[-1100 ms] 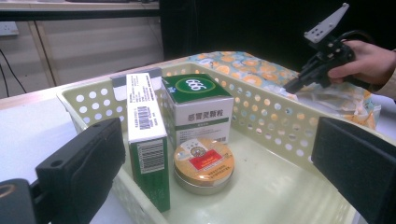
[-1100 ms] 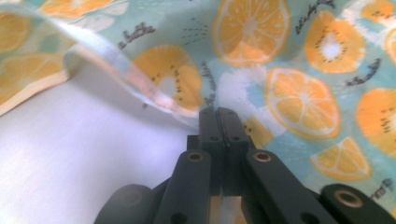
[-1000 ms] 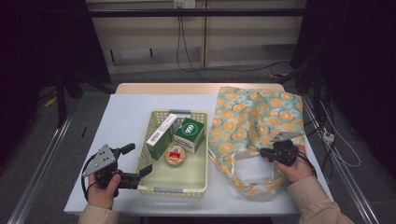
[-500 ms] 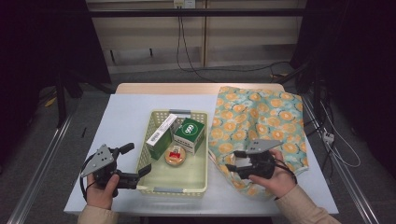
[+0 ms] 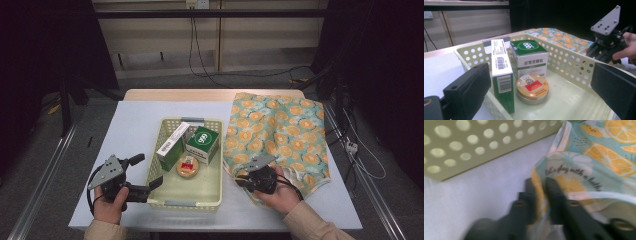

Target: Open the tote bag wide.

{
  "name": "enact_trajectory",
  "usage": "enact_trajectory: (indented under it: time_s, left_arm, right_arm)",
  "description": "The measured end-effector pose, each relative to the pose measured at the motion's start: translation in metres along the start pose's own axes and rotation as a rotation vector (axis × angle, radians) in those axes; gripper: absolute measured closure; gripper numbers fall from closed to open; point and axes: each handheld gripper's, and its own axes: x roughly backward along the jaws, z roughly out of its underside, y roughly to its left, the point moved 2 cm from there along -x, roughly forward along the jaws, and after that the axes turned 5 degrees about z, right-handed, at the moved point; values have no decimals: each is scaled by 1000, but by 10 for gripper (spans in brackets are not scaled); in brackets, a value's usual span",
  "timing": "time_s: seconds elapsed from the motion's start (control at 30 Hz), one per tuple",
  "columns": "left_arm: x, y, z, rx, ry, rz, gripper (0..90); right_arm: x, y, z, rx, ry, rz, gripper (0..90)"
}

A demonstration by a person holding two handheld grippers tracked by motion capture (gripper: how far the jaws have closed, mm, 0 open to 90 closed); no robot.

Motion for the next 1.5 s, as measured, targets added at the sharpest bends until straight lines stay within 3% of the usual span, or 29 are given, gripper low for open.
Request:
enact_trajectory:
  time_s: [0.33,0.67,0.77,0.97,1.03,1.13,1.17,1.27,1.37,1.5]
  left_arm:
    - [1,1,0,-3,0,-3,25]
    - [0,1,0,-4,4,-3,24]
    - [-1,0,-1,-5,2,-2,25]
    - [1,1,-1,-7,1,-3,24]
    - [2,2,0,-7,3,-8,24]
    - [2,2,0,-4,0,-5,24]
    - [2,2,0,-7,3,-7,24]
    - [1,1,0,-8,4,-6,24]
    - [1,1,0,-3,4,-5,24]
    - [0,0,1,-2,7,-7,24]
  right_arm:
    - [-10,-9,-16,-101,-58,-52,900]
    - [-23,-21,-22,-103,-54,-5,900]
    - [-22,-31,-27,-133,-73,20,900]
    - [-24,-39,-34,-167,-88,20,900]
    - [-23,-41,-34,-180,-81,16,834]
    - [-15,-42,-34,-145,-70,57,596]
    - [-10,-43,-34,-133,-75,74,582]
    - [8,-47,-32,-155,-107,52,489]
    - [23,-48,-25,-128,-97,60,437]
    - [33,-43,-9,-113,-85,19,391]
